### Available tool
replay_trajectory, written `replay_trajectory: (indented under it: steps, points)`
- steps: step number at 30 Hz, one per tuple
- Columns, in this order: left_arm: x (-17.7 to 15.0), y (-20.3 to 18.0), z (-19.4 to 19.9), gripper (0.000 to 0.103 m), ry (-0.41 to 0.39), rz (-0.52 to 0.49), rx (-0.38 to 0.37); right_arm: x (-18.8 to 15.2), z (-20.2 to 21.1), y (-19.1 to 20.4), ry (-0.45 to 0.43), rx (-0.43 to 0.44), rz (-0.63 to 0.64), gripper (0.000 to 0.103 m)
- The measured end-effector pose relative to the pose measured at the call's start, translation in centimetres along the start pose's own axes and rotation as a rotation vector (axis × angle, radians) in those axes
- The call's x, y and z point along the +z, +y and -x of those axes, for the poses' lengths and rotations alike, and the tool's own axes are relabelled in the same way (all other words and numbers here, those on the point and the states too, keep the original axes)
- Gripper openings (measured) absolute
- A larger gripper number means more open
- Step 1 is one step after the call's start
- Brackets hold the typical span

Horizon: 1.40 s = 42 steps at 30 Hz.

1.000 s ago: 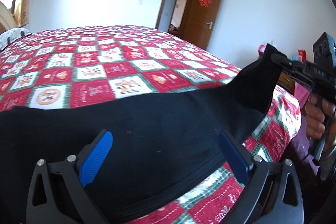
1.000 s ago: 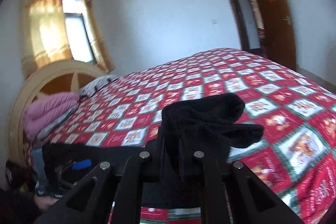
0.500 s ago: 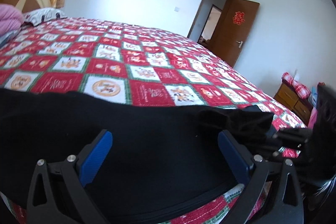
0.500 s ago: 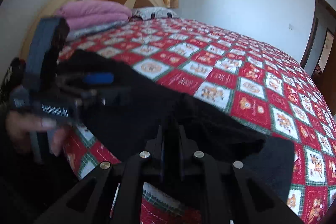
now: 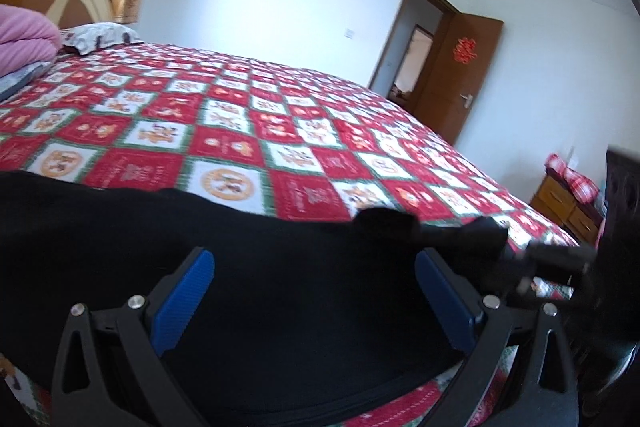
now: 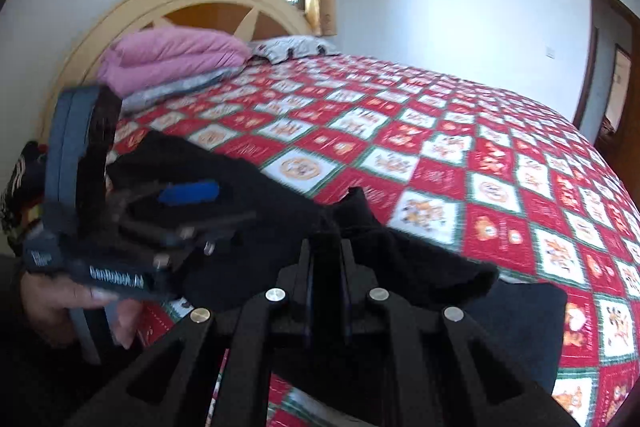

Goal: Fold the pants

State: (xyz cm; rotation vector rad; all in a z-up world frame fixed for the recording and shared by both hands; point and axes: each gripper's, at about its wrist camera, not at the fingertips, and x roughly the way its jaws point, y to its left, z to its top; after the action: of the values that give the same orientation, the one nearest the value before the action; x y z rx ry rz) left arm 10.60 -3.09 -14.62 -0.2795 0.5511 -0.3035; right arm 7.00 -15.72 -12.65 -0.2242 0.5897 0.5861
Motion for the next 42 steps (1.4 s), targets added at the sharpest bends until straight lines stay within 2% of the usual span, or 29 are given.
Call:
replay_trajectory:
  steps: [6,13,18,22,28,30,31,33,34,35,39,42]
  points:
    - [0.0,1.6,-0.1,0.103,-0.01,0.028,0.051,-1.9,-4.0,1.2,0.092,0.033,0.011,0.011]
    - [0.1,1.8,0.4,0.103,-0.046,0.04,0.071,-1.2,-3.7,1.8,0.036,0.031,-0.001,0.011]
    - [0.2,2.2,0.8,0.103,-0.063,0.051,0.088,-1.2,-4.0,2.9,0.031,0.048,0.019,0.011]
    - [0.3,2.7,1.1,0.103,-0.08,0.068,0.108,-0.6,-3.4,3.2,-0.017,0.062,0.015,0.011]
    - [0.2,3.4,1.0,0.103,-0.072,0.085,0.12,-1.8,-6.3,4.5,0.069,0.072,0.066,0.011]
    - [0.2,3.1,0.8,0.103,-0.061,0.075,0.11,-2.0,-6.5,4.5,0.074,0.076,0.07,0.012]
    - [0.3,2.8,0.8,0.103,-0.058,0.064,0.108,-1.9,-6.4,4.3,0.084,0.078,0.067,0.015]
    - [0.5,2.0,1.0,0.103,-0.061,0.033,0.099,-1.7,-5.9,3.8,0.124,0.09,0.05,0.029]
    - [0.6,1.5,1.2,0.103,-0.067,0.015,0.094,-1.8,-5.2,3.4,0.131,0.095,0.037,0.043]
    - [0.8,0.7,1.3,0.103,-0.073,-0.014,0.085,-1.8,-4.1,2.8,0.134,0.094,0.026,0.051]
    - [0.7,-2.1,0.5,0.103,-0.037,-0.09,0.033,-2.1,0.0,0.4,0.089,0.035,0.02,0.052]
    - [-0.1,-3.8,-1.5,0.103,0.038,-0.173,0.083,-2.1,1.8,-3.7,0.062,-0.011,-0.094,0.052]
